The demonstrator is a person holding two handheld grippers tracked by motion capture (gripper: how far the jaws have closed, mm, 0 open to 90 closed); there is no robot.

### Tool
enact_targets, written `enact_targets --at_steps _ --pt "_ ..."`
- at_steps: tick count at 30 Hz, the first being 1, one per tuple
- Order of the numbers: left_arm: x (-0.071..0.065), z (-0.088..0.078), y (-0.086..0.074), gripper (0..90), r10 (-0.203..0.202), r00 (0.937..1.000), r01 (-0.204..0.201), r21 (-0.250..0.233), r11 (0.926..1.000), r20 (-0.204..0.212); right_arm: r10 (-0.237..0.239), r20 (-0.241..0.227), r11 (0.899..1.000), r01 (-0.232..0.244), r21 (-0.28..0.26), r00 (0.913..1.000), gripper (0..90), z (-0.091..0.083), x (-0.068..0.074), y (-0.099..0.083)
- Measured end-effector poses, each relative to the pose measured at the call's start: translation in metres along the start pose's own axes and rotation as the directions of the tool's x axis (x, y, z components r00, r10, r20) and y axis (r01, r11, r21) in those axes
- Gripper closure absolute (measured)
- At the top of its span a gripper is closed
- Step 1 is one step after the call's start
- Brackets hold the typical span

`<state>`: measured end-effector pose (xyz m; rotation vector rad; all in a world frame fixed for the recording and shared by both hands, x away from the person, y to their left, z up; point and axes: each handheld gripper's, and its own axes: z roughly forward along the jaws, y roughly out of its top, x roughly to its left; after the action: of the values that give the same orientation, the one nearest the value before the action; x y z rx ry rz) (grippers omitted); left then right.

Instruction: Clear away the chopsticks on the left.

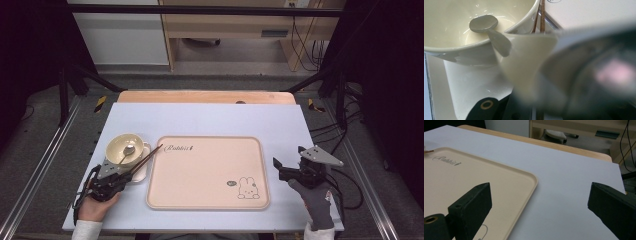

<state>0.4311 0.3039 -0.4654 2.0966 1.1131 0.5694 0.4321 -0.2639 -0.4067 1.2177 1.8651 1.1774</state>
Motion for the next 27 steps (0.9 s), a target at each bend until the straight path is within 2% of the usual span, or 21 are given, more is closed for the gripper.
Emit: enact_targets --at_steps 12,19,27 --pt "-0.007 -0.008 0.003 85.0 0.025 0.9994 -0.025 -0.014 0.9996 0.021 -0.001 0.004 1.0 0.001 -0.002 1.0 5.5 -0.001 -0.001 0.0" --pt "-0.014 -0.018 0.007 85.0 0.023 0.9993 -0.021 -0.048 0.9986 0.029 0.002 0.005 1.0 -0.002 -0.008 1.0 4.9 -0.003 -0.001 0.001" --pt "-0.034 -0.025 0.019 85.0 0.03 0.9994 -0.028 -0.088 0.9957 0.017 0.002 0.011 1.0 -0.002 -0.009 0.9999 4.0 -0.003 -0.001 0.001"
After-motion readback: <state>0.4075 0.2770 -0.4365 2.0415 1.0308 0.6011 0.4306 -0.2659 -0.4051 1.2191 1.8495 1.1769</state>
